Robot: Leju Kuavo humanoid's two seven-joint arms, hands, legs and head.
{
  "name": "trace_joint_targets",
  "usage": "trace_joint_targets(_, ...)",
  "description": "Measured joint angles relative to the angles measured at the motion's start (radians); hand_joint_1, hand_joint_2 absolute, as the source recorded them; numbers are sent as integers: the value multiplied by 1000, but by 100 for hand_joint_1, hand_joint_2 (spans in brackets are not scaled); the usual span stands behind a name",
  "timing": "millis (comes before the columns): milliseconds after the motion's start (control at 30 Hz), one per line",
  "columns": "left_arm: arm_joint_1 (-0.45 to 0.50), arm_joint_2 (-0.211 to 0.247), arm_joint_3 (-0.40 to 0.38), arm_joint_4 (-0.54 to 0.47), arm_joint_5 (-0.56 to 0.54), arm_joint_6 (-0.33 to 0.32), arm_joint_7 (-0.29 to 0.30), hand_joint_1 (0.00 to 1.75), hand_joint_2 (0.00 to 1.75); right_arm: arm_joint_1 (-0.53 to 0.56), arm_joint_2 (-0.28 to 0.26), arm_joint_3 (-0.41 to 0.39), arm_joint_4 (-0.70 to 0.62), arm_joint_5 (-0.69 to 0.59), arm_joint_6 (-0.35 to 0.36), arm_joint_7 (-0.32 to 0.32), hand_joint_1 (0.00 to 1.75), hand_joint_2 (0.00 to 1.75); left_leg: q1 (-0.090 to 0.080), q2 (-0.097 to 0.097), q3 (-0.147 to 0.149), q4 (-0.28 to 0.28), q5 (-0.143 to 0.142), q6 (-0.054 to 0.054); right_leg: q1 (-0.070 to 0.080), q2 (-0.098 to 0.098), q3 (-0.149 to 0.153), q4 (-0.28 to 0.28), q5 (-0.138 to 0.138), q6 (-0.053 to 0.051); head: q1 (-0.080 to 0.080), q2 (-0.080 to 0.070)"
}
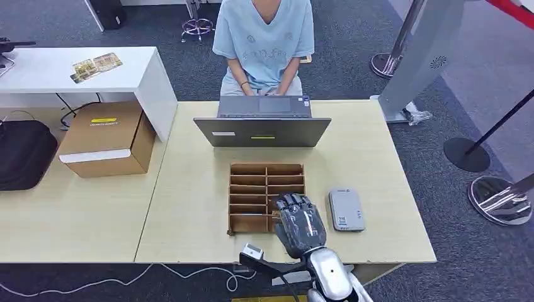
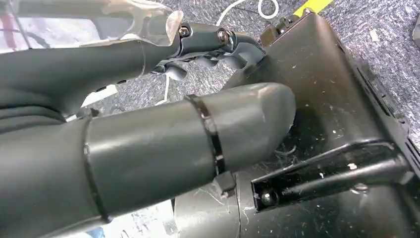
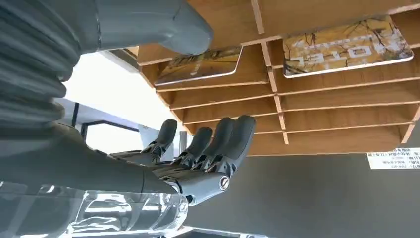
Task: Pass the card to the sensor for recognition and then transmit it.
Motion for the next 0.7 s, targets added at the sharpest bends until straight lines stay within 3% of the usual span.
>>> trace_joint_targets(100, 0, 0, 0, 0, 0, 0, 0, 0, 0, -1, 0, 0, 8, 0, 0, 7, 77, 175, 0, 0, 0, 0, 0, 0, 0, 0, 0, 0, 0, 0, 0, 0)
trace_joint_targets(133, 0, 0, 0, 0, 0, 0, 0, 0, 0, -1, 0, 0, 10, 0, 1, 8, 91, 175, 0, 0, 0, 0, 0, 0, 0, 0, 0, 0, 0, 0, 0, 0)
trace_joint_targets(400, 0, 0, 1, 0, -1, 0, -2, 0, 0, -6, 0, 0, 31, 0, 2, 18, 75, 175, 0, 0, 0, 0, 0, 0, 0, 0, 0, 0, 0, 0, 0, 0)
trace_joint_targets(700, 1, 0, 3, 0, -2, 0, -2, 0, 0, -15, -3, -2, 60, 0, 0, 29, 89, 175, 0, 0, 0, 0, 0, 0, 0, 0, 0, 0, 0, 0, 0, 0)
